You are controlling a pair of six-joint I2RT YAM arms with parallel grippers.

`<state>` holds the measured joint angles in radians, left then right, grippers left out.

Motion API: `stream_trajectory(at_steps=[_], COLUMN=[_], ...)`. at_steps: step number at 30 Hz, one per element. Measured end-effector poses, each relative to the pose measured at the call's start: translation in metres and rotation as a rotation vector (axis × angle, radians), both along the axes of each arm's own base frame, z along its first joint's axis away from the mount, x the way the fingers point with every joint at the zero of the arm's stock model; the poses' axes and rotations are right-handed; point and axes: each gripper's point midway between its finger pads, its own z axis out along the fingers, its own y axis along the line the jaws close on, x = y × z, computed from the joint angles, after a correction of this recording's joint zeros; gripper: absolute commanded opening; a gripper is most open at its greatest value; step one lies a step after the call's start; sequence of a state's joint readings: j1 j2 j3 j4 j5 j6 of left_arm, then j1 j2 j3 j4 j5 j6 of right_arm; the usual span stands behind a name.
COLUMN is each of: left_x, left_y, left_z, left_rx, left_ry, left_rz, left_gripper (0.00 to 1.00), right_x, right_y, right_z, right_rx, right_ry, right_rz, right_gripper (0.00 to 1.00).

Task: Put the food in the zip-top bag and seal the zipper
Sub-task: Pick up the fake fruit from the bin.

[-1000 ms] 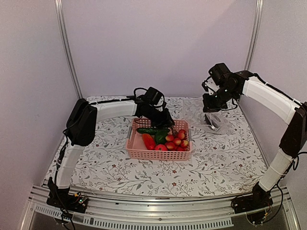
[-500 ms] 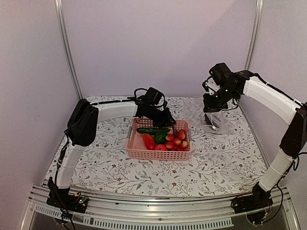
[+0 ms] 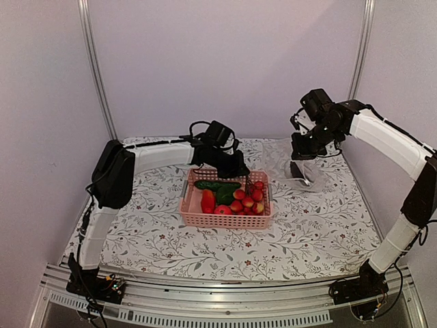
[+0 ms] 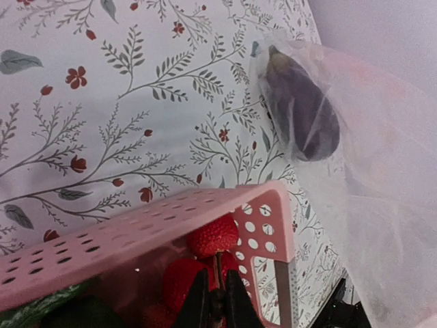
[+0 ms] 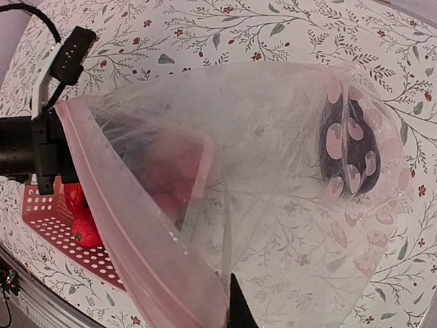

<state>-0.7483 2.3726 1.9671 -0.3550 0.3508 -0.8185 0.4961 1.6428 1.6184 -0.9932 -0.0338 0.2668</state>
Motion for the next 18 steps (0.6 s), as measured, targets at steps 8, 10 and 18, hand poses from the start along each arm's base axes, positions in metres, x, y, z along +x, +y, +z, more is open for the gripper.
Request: stream_trajectory(at_steps=[8, 10, 18], left_x=[-0.018, -0.019, -0.02], left_y=[0.015, 0.02, 0.038], left_z=[0.145, 0.179, 0.252], left_rx=[-0.153, -0.194, -0.278], left_ry=[-0.22, -0.276, -0.414], left_rz=[0.03, 0.047, 0.133], left_gripper=[0.0, 0.0, 0.0], right_x=[-0.005, -0.005, -0.007], right_y=[-0.004, -0.004, -0.006], right_z=[0.005, 0.005, 0.003], right_rx=[-0.001, -0.001, 0.0], right_ry=[-0.002, 0.001, 0.016], right_rz=[-0.009, -0.013, -0.037], right_gripper=[0.0, 0.0, 0.0])
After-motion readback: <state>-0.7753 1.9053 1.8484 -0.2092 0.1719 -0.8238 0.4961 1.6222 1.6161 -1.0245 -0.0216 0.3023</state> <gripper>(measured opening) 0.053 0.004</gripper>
